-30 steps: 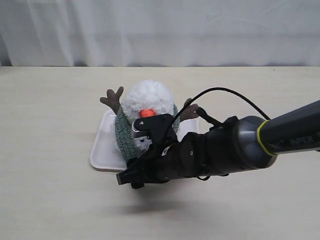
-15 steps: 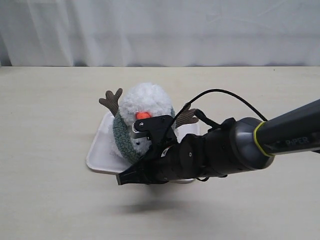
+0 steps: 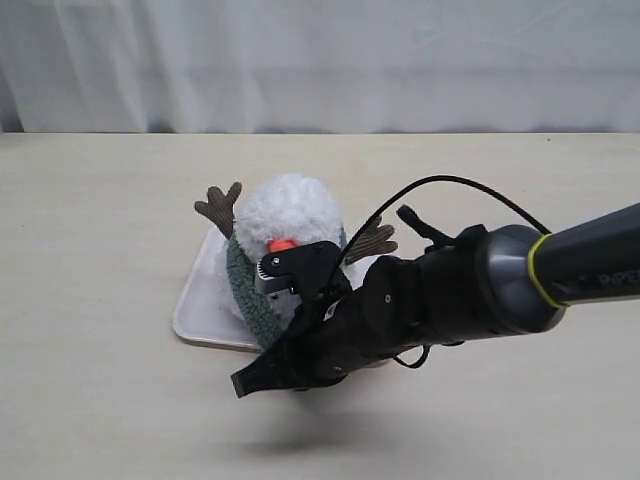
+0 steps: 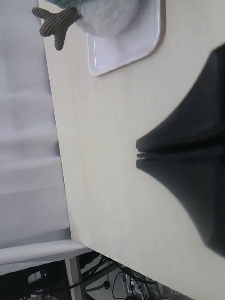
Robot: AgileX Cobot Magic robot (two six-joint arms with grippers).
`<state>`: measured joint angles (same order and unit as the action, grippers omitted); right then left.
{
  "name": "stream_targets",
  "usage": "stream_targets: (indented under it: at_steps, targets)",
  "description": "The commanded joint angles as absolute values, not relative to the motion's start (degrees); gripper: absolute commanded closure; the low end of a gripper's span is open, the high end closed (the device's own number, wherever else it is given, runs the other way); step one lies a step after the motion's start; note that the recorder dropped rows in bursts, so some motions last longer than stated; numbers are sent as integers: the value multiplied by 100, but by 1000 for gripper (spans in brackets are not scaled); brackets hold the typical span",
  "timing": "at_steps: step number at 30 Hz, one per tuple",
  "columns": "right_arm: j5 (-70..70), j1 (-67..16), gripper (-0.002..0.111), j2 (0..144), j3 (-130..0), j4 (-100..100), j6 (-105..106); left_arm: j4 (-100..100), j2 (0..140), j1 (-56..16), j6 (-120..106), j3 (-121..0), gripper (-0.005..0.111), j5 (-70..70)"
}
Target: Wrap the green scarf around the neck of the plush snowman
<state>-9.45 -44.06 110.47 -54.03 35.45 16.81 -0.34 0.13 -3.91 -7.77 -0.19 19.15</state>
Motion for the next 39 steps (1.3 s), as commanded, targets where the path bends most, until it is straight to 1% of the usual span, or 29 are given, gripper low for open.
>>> stream_targets:
  at_steps: [1, 9, 17, 26, 32, 39]
  targets:
    - [-1466, -4415, 104, 10701, -5392, 3506, 1994, -50, 0, -374, -769, 0, 107, 1862]
    - [-1453, -4415, 104, 10255, -5392, 3506, 1994, -50, 0, -374, -769, 0, 107, 1862]
    - [-1467, -4415, 104, 10257, -5381, 3506, 1994, -50, 0, -374, -769, 0, 107, 1862]
    - [-1452, -4415, 104, 10257, -5070, 3506, 1994, -50, 0, -374, -769, 0, 107, 1862]
    - [-924, -4415, 104, 10314, -4817, 3506, 1952, -50, 0, -374, -769, 0, 107, 1862]
    - [-845, -4415, 104, 10681, -4804, 3506, 1906, -50, 0, -374, -769, 0, 107, 1850]
